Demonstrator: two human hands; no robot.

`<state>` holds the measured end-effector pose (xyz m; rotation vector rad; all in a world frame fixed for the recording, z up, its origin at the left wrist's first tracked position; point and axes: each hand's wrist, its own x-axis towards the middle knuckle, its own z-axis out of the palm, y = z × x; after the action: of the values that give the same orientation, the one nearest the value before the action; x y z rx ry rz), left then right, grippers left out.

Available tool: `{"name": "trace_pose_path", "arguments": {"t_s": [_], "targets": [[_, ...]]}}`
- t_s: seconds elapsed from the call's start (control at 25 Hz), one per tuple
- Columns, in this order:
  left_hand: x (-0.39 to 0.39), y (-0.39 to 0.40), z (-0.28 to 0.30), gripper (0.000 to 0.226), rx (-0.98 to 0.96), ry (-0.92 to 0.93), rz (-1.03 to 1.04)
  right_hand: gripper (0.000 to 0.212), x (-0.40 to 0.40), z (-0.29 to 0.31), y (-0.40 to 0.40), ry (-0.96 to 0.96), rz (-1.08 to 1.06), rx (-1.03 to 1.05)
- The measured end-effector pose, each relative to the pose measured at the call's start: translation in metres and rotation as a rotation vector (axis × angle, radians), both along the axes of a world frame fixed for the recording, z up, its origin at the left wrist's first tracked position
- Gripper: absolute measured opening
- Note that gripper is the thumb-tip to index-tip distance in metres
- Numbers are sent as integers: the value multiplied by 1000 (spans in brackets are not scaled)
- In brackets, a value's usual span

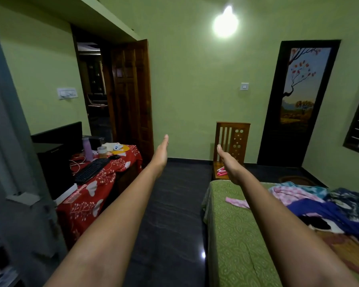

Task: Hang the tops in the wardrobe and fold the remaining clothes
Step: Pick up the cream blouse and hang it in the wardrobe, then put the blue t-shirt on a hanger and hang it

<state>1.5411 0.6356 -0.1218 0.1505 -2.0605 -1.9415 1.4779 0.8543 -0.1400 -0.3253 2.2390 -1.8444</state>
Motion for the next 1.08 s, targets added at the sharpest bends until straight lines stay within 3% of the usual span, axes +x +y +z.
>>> {"name": "trace_pose_path", "arguments": {"t_s": [0.36,0.72,1.08], "targets": [[-229,-91,59,67,-35,87,55,81,-237,59,-80,107,-13,37],[-445,-140,33,74,-70,64,25,83,-467,41,-133,72,-41,12],[-703,-142,96,69,-6,190,5,76,-708,108,-137,211,-134,-21]]}}
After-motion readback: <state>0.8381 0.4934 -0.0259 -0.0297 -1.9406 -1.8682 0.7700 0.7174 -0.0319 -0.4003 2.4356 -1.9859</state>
